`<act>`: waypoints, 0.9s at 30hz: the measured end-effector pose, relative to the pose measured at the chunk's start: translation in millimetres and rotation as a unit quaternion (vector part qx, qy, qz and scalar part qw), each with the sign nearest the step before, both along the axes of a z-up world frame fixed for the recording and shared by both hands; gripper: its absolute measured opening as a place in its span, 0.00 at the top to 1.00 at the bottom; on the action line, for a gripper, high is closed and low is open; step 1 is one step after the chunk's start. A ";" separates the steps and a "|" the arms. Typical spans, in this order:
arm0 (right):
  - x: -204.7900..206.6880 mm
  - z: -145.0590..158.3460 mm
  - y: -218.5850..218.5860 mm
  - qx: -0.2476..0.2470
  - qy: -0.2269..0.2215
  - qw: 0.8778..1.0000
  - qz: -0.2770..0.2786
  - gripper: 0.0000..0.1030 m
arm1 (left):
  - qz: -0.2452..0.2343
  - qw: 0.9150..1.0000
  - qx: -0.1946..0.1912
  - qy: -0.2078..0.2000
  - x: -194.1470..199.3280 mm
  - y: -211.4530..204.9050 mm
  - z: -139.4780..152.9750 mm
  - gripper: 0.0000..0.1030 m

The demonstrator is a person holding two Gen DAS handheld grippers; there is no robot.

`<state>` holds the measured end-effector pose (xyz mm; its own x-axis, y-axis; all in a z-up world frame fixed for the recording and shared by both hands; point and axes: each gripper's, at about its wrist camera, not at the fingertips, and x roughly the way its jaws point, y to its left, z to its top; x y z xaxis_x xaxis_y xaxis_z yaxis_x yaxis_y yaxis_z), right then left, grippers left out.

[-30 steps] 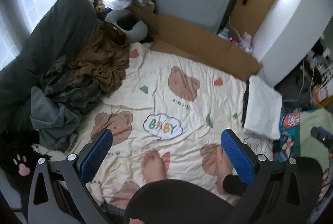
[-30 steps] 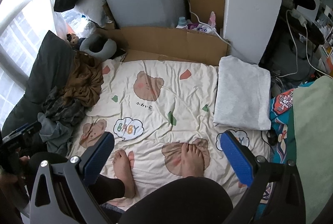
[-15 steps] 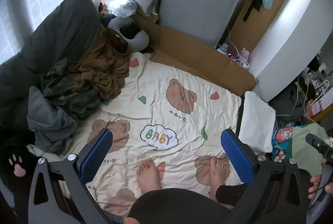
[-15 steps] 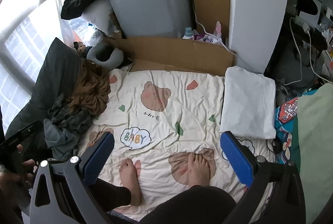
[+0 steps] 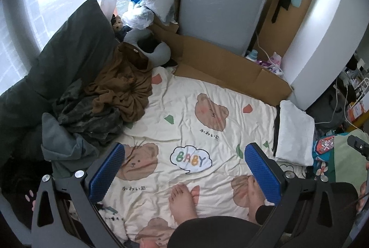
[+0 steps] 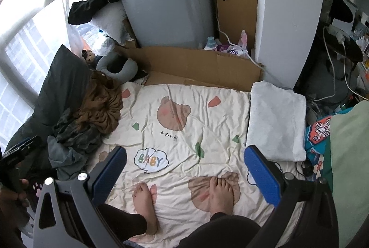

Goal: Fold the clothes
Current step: 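Move both tools toward the brown T-shirt in the clothes pile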

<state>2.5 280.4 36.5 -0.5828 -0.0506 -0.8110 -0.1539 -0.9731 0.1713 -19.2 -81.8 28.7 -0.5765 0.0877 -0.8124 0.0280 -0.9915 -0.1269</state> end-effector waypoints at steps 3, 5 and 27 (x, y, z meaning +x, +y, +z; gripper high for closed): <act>-5.0 -2.6 2.4 -0.003 -0.002 1.000 -0.004 0.00 | 0.008 1.000 0.003 -0.004 -3.6 -4.8 -3.2 0.00; -7.5 -3.7 3.1 -0.002 -0.002 1.000 -0.006 0.00 | 0.009 1.000 0.000 -0.005 -6.2 -6.9 -5.0 0.00; -54.1 -11.4 12.6 0.001 -0.009 1.000 -0.018 0.00 | 0.042 0.999 -0.006 -0.007 -43.6 -47.2 -13.7 0.00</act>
<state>-51.7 293.0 25.1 -0.5698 -0.0288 -0.8213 -0.1908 -0.9674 0.1663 -62.9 -129.0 15.0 -0.5704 0.0294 -0.8208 0.1118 -0.9873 -0.1131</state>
